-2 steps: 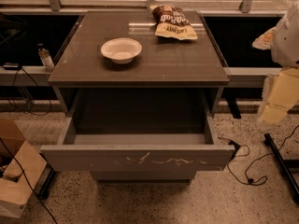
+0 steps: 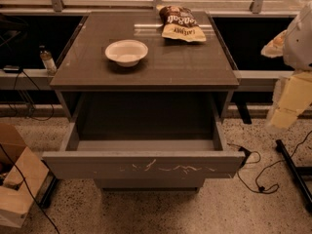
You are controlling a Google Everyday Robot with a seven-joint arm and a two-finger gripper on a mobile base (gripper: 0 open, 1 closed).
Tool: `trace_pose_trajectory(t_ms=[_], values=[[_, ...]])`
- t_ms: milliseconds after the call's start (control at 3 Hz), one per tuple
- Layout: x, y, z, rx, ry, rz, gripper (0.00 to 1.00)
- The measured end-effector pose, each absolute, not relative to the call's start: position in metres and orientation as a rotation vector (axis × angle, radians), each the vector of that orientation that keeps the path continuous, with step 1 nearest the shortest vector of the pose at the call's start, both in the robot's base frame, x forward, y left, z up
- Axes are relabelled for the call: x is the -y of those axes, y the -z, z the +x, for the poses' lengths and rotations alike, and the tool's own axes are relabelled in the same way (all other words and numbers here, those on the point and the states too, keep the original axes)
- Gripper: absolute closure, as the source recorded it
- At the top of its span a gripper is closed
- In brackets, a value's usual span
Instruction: Close top drawer
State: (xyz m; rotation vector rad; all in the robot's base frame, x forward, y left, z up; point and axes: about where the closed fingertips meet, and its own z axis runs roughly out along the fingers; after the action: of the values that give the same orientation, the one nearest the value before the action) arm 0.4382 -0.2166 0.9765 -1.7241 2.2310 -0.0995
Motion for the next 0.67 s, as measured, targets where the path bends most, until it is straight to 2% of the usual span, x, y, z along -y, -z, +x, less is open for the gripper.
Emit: trace_pose_trajectory(t_ms=[333, 667], values=[[0.209, -0.962, 0.434, -2.223, 0.120, -1.772, 0.35], [0.211, -0.924, 0.425, -2.249, 0.058, -1.785, 0.58]])
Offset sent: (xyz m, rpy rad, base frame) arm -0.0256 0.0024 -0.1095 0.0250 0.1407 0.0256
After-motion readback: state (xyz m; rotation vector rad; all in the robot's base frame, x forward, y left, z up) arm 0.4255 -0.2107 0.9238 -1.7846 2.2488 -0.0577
